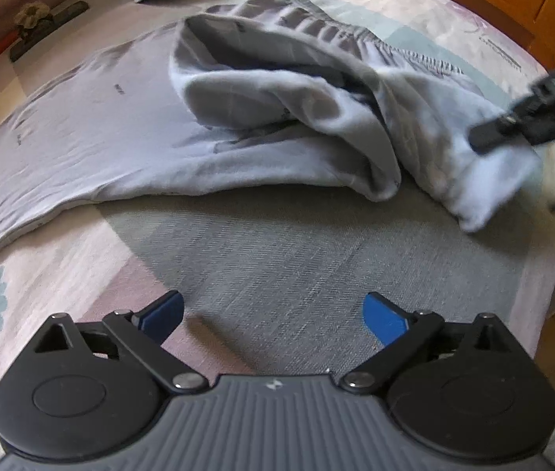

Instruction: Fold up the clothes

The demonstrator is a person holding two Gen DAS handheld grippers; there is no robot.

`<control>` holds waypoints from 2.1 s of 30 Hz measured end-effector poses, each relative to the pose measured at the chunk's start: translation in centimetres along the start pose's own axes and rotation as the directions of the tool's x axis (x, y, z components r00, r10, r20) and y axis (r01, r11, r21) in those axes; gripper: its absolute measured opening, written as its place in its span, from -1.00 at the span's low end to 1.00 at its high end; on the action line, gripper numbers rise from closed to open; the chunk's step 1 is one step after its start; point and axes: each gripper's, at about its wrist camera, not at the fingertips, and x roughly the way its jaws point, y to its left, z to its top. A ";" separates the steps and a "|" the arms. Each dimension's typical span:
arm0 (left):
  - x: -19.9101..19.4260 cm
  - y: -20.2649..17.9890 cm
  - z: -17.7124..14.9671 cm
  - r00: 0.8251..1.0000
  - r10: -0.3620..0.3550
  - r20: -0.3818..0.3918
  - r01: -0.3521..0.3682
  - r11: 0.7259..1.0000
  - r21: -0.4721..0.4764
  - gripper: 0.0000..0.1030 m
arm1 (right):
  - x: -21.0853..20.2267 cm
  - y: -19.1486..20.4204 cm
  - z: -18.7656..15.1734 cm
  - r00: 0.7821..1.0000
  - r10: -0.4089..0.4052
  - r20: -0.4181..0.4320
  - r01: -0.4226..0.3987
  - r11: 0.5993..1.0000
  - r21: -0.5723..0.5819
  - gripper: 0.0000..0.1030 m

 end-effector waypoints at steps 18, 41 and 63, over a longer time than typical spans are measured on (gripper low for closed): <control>-5.0 4.6 -6.2 0.994 0.108 0.033 -0.105 0.990 -0.094 0.89 | 7.3 11.2 -9.2 0.963 -0.070 -0.260 0.048 0.995 -0.088 -0.80; -12.0 15.8 -18.3 0.946 0.325 -0.014 -0.310 0.887 -0.343 0.89 | 19.6 27.1 -15.4 0.905 0.071 -0.419 -0.169 0.965 -0.202 -0.80; -12.2 15.3 -21.0 0.994 0.110 0.023 -0.077 0.813 -0.577 0.89 | 22.2 28.4 -20.1 0.737 -0.501 -0.453 -0.034 0.642 -0.766 0.14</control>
